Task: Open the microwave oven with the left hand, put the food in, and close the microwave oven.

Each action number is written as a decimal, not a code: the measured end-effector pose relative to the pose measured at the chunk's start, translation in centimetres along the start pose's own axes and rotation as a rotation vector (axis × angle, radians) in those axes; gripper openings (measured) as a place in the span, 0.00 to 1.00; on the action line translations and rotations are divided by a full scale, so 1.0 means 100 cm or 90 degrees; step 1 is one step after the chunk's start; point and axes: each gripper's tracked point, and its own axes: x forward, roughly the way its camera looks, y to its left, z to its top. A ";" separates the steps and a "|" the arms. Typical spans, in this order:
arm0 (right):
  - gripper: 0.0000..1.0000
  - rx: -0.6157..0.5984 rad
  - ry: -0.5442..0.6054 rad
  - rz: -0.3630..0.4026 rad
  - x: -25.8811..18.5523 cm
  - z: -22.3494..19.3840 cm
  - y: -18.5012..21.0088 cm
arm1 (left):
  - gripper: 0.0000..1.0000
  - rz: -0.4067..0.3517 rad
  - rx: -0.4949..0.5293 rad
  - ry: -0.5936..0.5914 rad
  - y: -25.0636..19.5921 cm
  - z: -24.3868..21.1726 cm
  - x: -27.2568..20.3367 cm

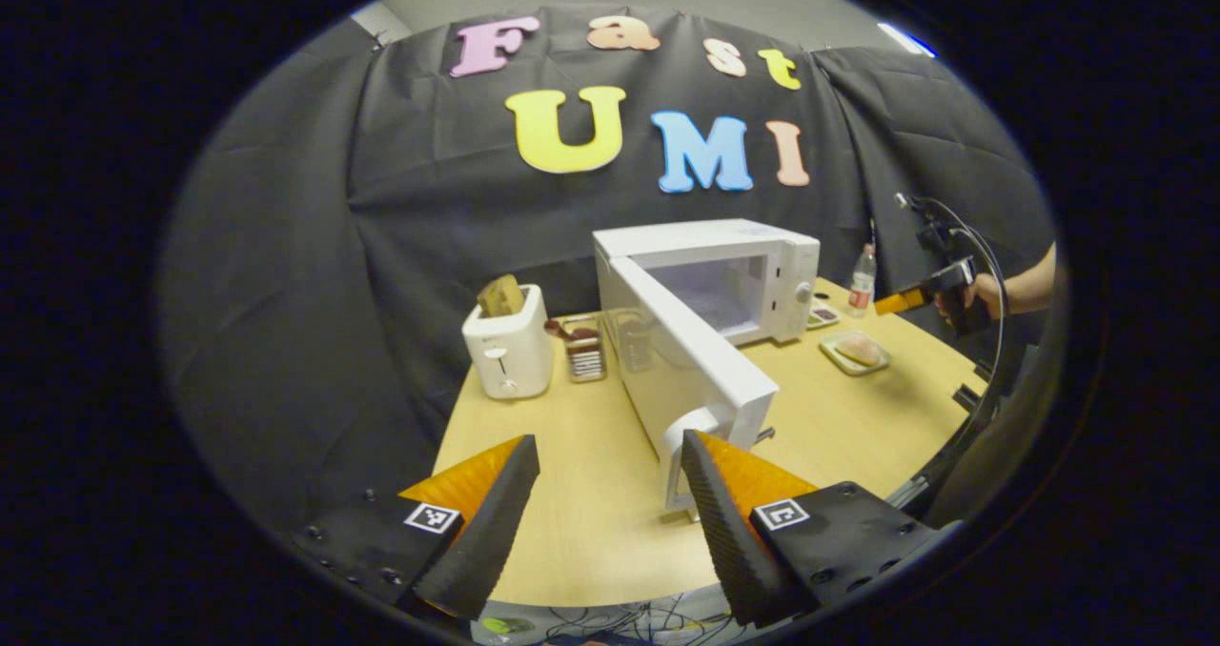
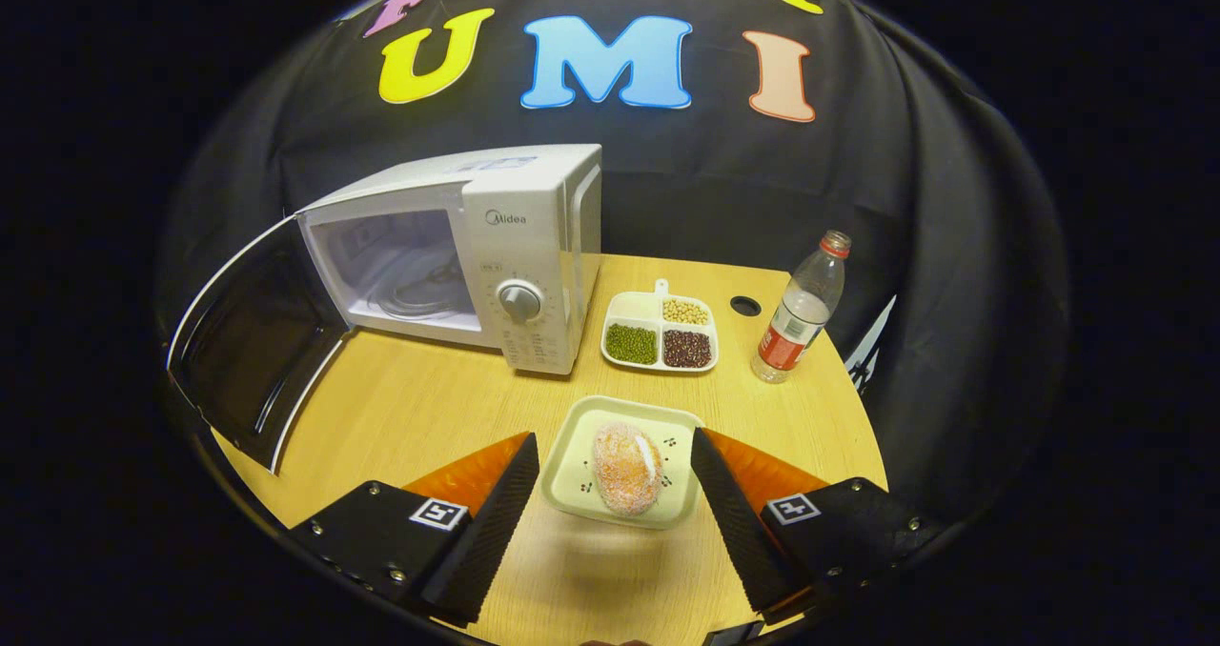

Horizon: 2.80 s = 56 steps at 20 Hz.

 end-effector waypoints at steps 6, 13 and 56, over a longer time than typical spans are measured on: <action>0.98 -0.018 0.046 0.019 0.038 -0.025 -0.010 | 0.96 0.042 -0.017 -0.176 -0.086 0.145 -0.037; 0.98 -0.007 0.088 0.042 0.069 -0.050 -0.017 | 0.99 0.020 -0.043 -0.294 -0.160 0.264 -0.018; 0.63 -0.538 -0.212 -0.050 -0.046 0.068 0.171 | 0.96 0.019 -0.050 -0.300 -0.056 0.229 -0.087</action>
